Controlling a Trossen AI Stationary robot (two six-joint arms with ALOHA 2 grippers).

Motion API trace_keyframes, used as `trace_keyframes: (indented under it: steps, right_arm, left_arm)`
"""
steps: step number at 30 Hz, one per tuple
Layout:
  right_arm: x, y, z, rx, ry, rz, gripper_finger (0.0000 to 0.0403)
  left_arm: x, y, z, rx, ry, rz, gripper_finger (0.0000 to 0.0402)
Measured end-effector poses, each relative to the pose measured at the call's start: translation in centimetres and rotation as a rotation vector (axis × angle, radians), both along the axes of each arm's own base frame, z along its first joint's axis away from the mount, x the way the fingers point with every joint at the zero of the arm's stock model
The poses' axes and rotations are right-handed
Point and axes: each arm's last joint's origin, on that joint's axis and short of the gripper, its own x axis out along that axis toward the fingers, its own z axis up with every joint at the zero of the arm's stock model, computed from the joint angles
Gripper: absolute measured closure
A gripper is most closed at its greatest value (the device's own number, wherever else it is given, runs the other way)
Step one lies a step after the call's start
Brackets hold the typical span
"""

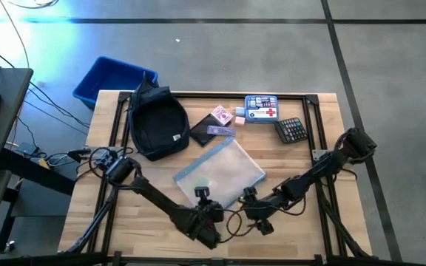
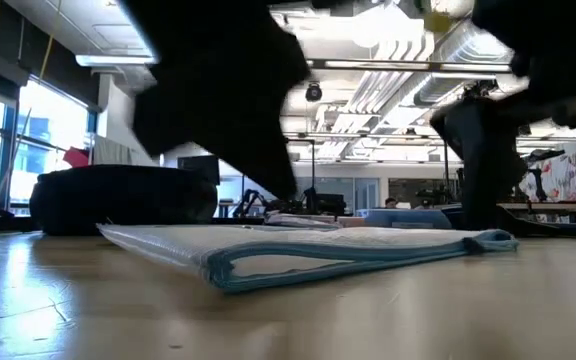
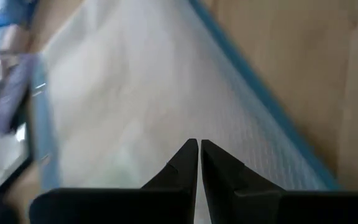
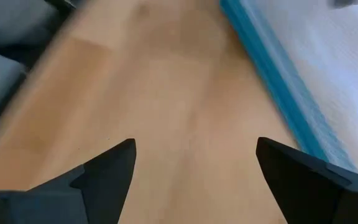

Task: Unpack backpack
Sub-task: Remove the transparent zip bag containing the green earphones from the transparent zipper bag

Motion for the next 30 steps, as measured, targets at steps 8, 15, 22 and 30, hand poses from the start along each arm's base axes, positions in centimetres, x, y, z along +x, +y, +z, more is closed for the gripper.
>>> trace_keyframes:
  steps: [8, 15, 22, 30]
  right_arm:
    - [0.3, 0.1, 0.3, 0.002, -0.054, 0.004, 0.0085]
    - [0.3, 0.1, 0.3, 0.008, -0.049, -0.004, 0.0085]
    - [0.3, 0.1, 0.3, 0.004, -0.044, -0.005, 0.0085]
    - [0.2, 0.1, 0.1, -0.002, -0.033, -0.006, 0.0085]
  left_arm:
    - [0.3, -3.1, 0.8, -0.175, -0.021, -0.145, 0.0383]
    - [0.8, -4.3, -1.0, -0.062, -0.003, -0.294, 0.0289]
    - [0.9, -3.5, -2.6, 0.082, 0.019, -0.246, 0.0199]
    - [0.4, -2.8, -3.6, 0.095, 0.049, -0.148, 0.0193]
